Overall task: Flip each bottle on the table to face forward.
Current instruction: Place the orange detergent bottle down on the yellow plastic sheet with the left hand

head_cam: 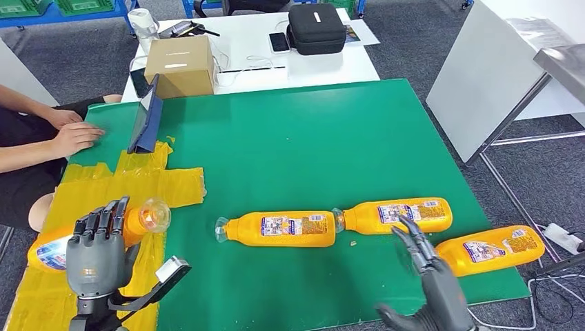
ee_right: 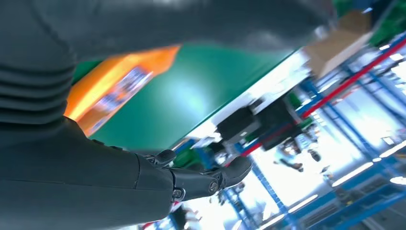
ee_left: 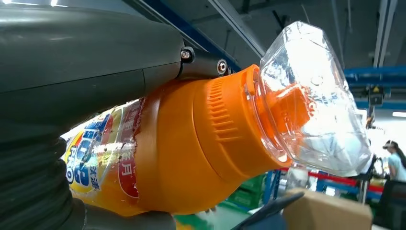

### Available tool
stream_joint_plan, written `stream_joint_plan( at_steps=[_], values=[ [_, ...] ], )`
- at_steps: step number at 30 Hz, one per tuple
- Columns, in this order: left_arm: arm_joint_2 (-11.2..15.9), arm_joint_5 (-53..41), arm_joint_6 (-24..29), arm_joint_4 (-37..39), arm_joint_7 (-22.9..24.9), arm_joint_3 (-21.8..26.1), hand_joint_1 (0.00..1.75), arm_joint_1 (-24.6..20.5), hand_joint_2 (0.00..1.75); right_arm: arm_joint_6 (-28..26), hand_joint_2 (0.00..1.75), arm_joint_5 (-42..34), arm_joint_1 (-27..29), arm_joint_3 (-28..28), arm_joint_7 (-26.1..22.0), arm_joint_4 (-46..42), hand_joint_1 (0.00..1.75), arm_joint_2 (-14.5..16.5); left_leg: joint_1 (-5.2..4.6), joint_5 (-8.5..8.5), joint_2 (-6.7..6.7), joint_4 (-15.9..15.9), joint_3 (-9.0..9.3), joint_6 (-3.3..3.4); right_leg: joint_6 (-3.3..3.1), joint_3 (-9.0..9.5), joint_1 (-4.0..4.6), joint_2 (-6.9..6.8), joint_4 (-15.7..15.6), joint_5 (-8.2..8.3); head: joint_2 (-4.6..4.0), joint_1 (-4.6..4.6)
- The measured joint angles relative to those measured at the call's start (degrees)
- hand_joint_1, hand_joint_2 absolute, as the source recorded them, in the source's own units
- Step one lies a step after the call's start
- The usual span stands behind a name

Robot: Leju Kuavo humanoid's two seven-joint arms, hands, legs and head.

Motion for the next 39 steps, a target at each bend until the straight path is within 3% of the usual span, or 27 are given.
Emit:
stream_joint_plan(
  at_steps=[1,5,9,13,14,16,19,20,23,27,30,32,33,34,35,37,38,39],
  values=[
    [0.12,-0.13,0.02,0.34,0.13,0.18,1.75,0.02,1.75,0.19,0.0,-0.18,0.67,-1.13,-0.04,-0.64,0.0,-0.66,0.0,-0.02,0.02,0.0,0.02,-0.01,0.0,0.0,0.0,0.01,0.0,0.0,0.0,0.0],
    [0.48,-0.31,0.09,1.33,0.22,0.5,1.75,0.01,1.75,0.63,1.75,-0.46,2.3,-3.76,-0.08,-2.32,0.0,-2.32,0.0,-0.02,0.02,0.0,0.06,-0.02,0.0,0.01,0.01,0.01,0.0,0.0,0.0,0.0],
    [2.86,-0.47,-1.16,3.79,3.43,0.22,1.75,-0.44,1.75,3.49,1.75,-3.1,3.64,-6.28,0.04,-3.3,0.0,-3.45,0.01,-0.02,0.02,0.0,0.14,-0.03,0.0,0.0,0.02,0.01,0.0,0.0,0.0,0.0],
    [9.52,-0.53,-6.6,12.23,17.97,-6.1,1.75,-3.83,1.75,11.94,1.75,-5.81,3.44,-11.55,-1.08,-2.83,0.0,-4.31,0.01,-0.01,0.02,-0.01,0.17,-0.04,-0.01,0.08,0.02,0.02,0.0,0.0,0.01,-0.04],
    [10.54,-0.41,-7.58,15.36,18.46,-7.58,1.75,-4.97,1.75,13.85,1.75,-5.72,2.78,-12.71,-1.44,-2.26,0.0,-4.41,0.02,0.0,0.02,-0.02,0.17,-0.04,-0.01,0.12,0.02,0.02,0.0,0.0,0.0,-0.04],
    [11.4,0.39,-8.8,21.89,13.98,-8.81,1.75,-6.96,1.75,16.16,1.75,-5.07,1.07,-14.29,-1.79,-0.69,0.0,-4.78,0.01,0.02,0.03,-0.03,0.2,-0.06,-0.01,0.17,-0.01,0.03,0.01,0.01,0.0,-0.01],
    [12.17,4.35,-9.4,30.69,5.3,-9.17,0.46,-9.84,1.75,17.11,1.75,-3.8,-1.12,-15.68,-1.49,1.76,0.0,-6.21,-0.11,0.05,-0.07,-0.03,0.36,-0.01,0.06,0.39,-0.19,-0.04,0.01,-0.04,0.0,-0.02],
    [12.47,6.18,-9.57,33.14,2.9,-9.18,0.03,-10.96,1.31,17.3,1.75,-3.49,-1.81,-16.16,-1.18,2.55,0.0,-6.92,-0.17,0.03,-0.17,-0.03,0.47,0.03,0.11,0.55,-0.25,-0.1,0.0,-0.09,0.0,-0.03],
    [13.01,9.54,-9.86,38.17,-1.67,-9.11,0.0,-13.67,0.0,18.16,1.75,-2.89,-3.66,-17.72,-0.18,4.66,0.0,-8.77,-0.28,-0.13,-0.42,-0.08,0.89,0.27,0.24,1.07,-0.36,-0.31,-0.02,-0.26,0.0,-0.03],
    [13.27,10.7,-9.83,43.67,-3.67,-9.07,0.0,-17.02,0.0,19.65,1.75,-2.1,-5.79,-20.3,0.55,8.53,0.0,-10.53,-0.59,-1.25,-0.85,-0.37,1.86,0.44,0.13,2.08,-0.61,-0.83,-0.12,-1.22,0.0,-0.04],
    [13.55,12.43,-9.84,47.45,-5.23,-9.15,0.0,-18.87,0.0,20.38,1.75,-1.52,-6.77,-22.78,0.25,11.61,0.0,-11.88,-1.04,-5.08,-0.85,-0.44,3.23,0.39,0.01,3.17,-0.94,-1.05,-0.39,-2.29,0.0,-0.01],
    [13.94,13.67,-9.91,49.06,-6.2,-9.1,0.0,-19.48,0.0,20.78,1.75,-1.4,-7.01,-24.72,-0.25,12.93,0.0,-12.68,-1.39,-6.58,-0.83,-0.43,3.64,1.05,0.3,3.55,-1.19,-1.05,-0.53,-2.03,0.0,-0.1],
    [14.19,14.35,-9.99,49.64,-6.74,-9.08,0.0,-19.73,0.0,21.07,1.75,-1.37,-7.11,-25.57,-0.31,13.47,0.0,-12.99,-1.5,-6.07,-0.84,-0.48,3.65,1.64,0.42,3.6,-1.23,-1.06,-0.53,-1.79,0.0,-0.16],
    [14.42,15.69,-10.28,50.12,-7.68,-8.98,0.0,-19.95,0.0,21.58,1.75,-1.44,-7.16,-26.33,-0.08,14.0,0.0,-13.31,-1.55,-4.23,-0.86,-0.69,3.59,2.28,0.46,3.57,-1.19,-1.08,-0.45,-1.61,0.0,-0.2],
    [14.66,17.64,-10.83,50.47,-9.23,-8.82,0.0,-20.02,0.0,22.45,1.75,-1.67,-7.12,-27.14,0.19,14.57,0.0,-13.75,-1.52,-2.79,-0.88,-0.93,3.55,2.39,0.41,3.54,-1.1,-1.14,-0.39,-1.5,0.0,-0.19],
    [15.15,22.19,-12.45,50.59,-13.28,-8.45,0.0,-19.67,0.0,25.21,1.75,-2.19,-7.02,-29.48,0.06,15.94,0.0,-14.99,-1.35,-0.32,-0.92,-1.39,3.42,1.34,0.35,3.54,-0.97,-1.31,-0.25,-1.45,0.0,-0.19],
    [15.39,23.8,-13.19,50.43,-14.88,-8.34,0.0,-19.37,0.0,26.57,1.75,-2.32,-6.98,-31.04,-0.45,16.71,0.0,-15.59,-1.29,-0.47,-0.94,-1.45,3.37,0.68,0.35,3.62,-0.99,-1.4,-0.23,-1.47,0.0,-0.17],
    [15.6,24.86,-13.67,50.21,-15.9,-8.31,0.0,-19.07,0.0,27.67,1.75,-2.31,-6.99,-32.62,-1.02,17.45,0.0,-16.03,-1.26,-0.29,-0.94,-1.48,3.32,0.44,0.4,3.72,-1.02,-1.46,-0.21,-1.51,0.0,-0.18]
  ],
)
